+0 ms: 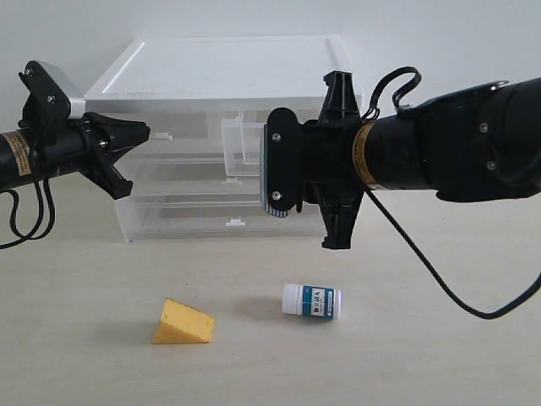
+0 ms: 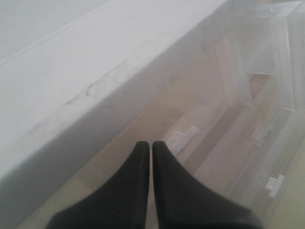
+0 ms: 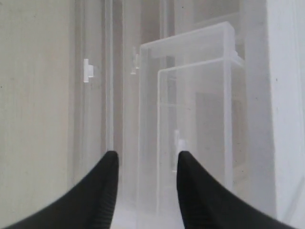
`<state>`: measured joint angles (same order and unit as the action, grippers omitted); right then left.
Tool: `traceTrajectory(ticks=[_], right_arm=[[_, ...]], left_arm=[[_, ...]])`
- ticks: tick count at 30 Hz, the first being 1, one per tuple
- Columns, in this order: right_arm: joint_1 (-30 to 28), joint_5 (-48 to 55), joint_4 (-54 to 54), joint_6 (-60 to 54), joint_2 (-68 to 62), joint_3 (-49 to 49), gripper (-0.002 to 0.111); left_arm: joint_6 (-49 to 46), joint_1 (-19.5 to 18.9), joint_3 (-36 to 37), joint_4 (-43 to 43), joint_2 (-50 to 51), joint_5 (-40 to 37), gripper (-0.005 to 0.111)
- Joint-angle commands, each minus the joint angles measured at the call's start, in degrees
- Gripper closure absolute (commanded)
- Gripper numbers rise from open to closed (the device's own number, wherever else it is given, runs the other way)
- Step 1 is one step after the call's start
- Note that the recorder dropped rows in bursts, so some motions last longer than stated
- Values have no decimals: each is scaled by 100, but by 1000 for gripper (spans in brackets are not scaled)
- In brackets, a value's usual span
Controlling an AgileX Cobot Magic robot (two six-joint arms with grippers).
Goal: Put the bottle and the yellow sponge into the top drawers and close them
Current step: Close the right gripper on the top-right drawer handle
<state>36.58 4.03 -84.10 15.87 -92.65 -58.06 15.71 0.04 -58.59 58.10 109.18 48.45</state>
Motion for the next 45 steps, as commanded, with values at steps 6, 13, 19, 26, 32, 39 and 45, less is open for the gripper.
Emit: traceTrajectory(ticks=[6, 13, 19, 26, 32, 39, 45], right_arm=[[-4, 55, -59, -12, -207, -212, 72], [-4, 72, -218, -147, -464, -231, 72], [-4, 171, -287, -147, -464, -340, 72], [-4, 420, -420, -110, -464, -369, 72], [-4, 395, -449, 319, -476, -659, 72], [-4, 330, -449, 368, -707, -652, 72], [-4, 525, -653, 368, -837, -652, 72]], left_arm=[[10, 19, -104, -513, 21, -206, 103], [10, 19, -104, -513, 21, -271, 103], [10, 19, -104, -513, 21, -425, 103], [-7, 19, -104, -513, 21, -481, 103], [-7, 19, -104, -513, 21, -481, 103], [-7, 19, -104, -513, 21, -481, 103], [-52, 19, -104, -513, 21, -479, 103]])
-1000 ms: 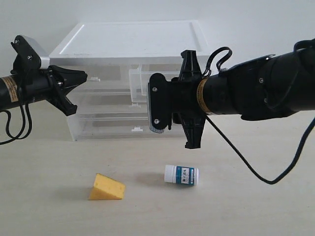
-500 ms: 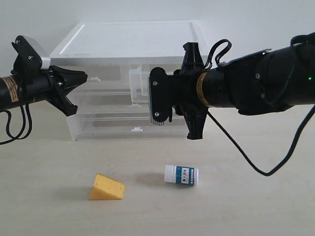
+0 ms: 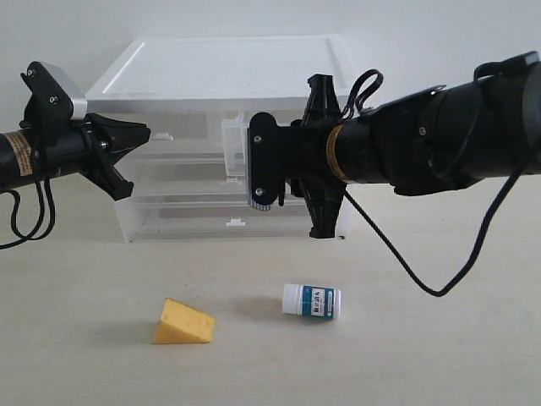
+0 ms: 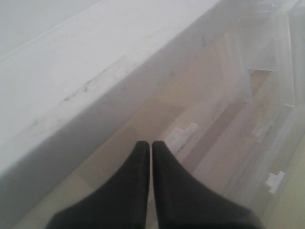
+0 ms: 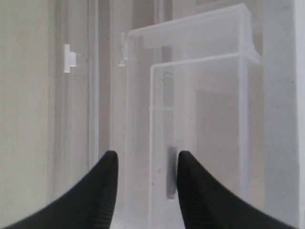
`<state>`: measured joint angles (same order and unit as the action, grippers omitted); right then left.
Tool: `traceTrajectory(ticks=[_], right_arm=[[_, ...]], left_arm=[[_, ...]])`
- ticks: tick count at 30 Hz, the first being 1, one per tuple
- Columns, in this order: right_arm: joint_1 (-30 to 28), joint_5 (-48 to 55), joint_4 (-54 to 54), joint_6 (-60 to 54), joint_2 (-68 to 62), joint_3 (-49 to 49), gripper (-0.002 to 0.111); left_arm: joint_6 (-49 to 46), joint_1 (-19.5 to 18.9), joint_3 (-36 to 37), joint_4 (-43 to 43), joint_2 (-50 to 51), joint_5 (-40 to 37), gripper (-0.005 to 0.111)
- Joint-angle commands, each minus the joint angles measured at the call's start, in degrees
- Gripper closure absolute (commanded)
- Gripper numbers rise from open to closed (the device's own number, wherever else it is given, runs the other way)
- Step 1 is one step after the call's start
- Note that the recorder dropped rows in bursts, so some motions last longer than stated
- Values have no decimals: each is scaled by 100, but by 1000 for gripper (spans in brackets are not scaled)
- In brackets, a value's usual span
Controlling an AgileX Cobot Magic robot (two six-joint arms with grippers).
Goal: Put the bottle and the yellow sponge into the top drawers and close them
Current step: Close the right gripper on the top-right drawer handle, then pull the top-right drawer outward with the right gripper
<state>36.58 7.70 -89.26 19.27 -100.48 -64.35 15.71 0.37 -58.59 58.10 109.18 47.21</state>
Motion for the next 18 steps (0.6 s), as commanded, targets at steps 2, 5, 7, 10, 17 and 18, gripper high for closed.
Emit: traceTrajectory(ticks=[2, 5, 7, 10, 17, 18], right_arm=[[-4, 209, -152, 28, -63, -24, 72], [-4, 315, -152, 28, -73, -24, 76], [-4, 403, -152, 28, -73, -24, 89], [-4, 476, -152, 28, -73, -24, 109], [-4, 487, -128, 417, -73, -24, 108], [9, 497, -128, 481, -73, -24, 108]], left_arm=[[-52, -13, -104, -513, 21, -355, 103], [-52, -13, -104, -513, 21, -355, 103], [-52, -13, -104, -513, 21, -355, 103], [-52, -13, -104, -513, 21, -355, 103], [-52, -13, -104, -513, 21, -355, 103], [-52, -13, -104, -513, 21, -355, 103]])
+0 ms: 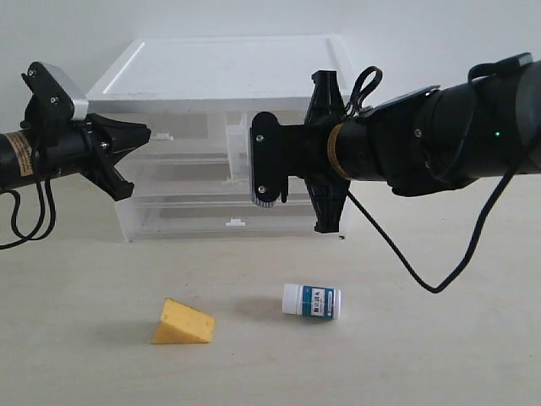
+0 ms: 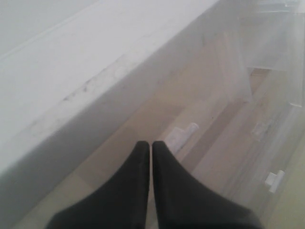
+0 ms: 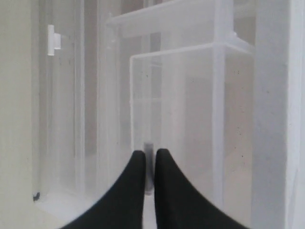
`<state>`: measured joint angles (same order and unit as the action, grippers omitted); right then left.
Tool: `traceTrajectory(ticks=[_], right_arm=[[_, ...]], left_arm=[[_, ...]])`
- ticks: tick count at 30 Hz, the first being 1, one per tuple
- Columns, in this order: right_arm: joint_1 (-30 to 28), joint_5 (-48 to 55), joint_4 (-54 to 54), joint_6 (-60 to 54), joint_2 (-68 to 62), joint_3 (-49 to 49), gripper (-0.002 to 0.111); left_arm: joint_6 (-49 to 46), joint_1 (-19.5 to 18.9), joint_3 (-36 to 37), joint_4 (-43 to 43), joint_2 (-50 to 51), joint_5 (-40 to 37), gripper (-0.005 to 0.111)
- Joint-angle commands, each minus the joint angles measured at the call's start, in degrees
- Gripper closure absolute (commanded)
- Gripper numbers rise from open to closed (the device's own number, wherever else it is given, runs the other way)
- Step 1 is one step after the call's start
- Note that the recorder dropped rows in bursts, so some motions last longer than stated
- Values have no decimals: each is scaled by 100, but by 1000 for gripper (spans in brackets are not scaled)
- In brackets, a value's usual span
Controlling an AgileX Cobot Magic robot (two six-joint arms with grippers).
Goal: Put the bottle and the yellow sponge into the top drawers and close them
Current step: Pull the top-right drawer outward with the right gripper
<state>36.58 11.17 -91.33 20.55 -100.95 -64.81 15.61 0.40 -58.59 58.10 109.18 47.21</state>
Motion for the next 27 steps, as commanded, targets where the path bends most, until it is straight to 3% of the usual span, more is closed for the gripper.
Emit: traceTrajectory(ticks=[1, 15, 23, 27], right_arm=[[33, 163, 94, 470, -25, 23, 108], [790, 712, 326, 383, -25, 34, 108], [792, 506, 473, 245, 455, 523, 108], [792, 105, 490, 889, 903, 458, 108]], left_arm=[[-56, -16, -104, -513, 21, -355, 103], [-56, -16, -104, -513, 21, -355, 103], [-56, -16, -104, -513, 21, -355, 103], [7, -16, -104, -513, 21, -355, 103]])
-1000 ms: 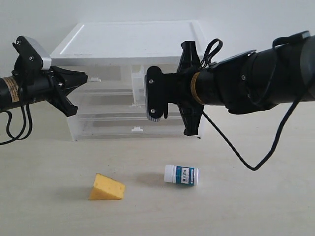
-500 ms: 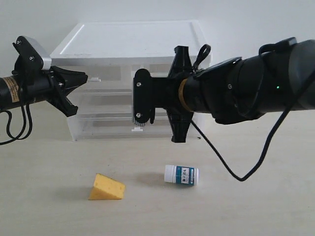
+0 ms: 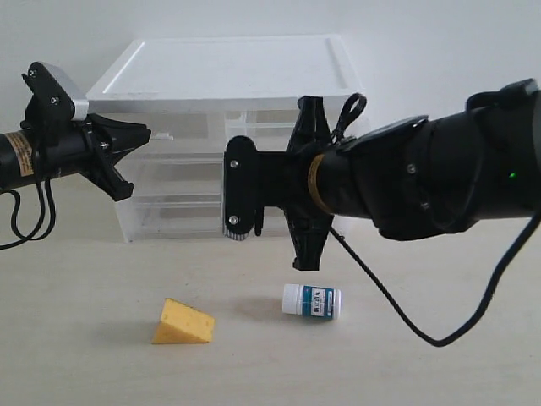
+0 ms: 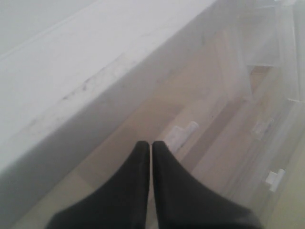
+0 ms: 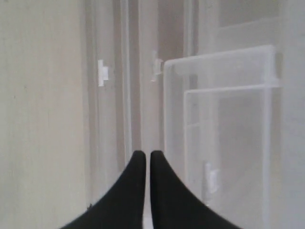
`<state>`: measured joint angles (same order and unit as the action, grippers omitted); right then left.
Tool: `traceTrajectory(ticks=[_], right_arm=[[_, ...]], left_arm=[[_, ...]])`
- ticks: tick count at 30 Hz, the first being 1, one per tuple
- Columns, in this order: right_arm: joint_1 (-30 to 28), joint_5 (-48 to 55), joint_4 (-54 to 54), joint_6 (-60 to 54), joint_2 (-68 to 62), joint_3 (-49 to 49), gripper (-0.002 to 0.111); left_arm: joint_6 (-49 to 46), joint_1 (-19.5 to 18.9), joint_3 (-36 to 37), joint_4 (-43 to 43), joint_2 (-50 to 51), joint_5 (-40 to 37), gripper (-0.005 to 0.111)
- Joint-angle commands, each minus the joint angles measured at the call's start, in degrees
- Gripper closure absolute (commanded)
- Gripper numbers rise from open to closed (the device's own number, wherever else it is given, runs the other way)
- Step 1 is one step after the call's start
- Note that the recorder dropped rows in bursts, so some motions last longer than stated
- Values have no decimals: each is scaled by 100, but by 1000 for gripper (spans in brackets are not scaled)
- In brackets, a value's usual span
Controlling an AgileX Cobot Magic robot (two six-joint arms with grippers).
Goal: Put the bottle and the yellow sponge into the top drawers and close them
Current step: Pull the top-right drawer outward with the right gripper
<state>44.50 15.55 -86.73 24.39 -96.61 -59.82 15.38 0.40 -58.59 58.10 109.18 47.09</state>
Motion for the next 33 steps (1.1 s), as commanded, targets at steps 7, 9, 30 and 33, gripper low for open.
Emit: traceTrajectory(ticks=[7, 9, 30, 33], right_arm=[[0, 362, 106, 999, 799, -490, 70], [0, 426, 155, 1002, 772, -501, 46], [-394, 727, 3737, -2629, -458, -1747, 49], [-394, 526, 3735, -2654, -479, -1747, 49]], left_arm=[[30, -16, -104, -513, 21, -343, 103], [30, -16, -104, -513, 21, -343, 103], [5, -16, -104, -513, 21, -343, 103], [5, -16, -104, -513, 21, -343, 103]])
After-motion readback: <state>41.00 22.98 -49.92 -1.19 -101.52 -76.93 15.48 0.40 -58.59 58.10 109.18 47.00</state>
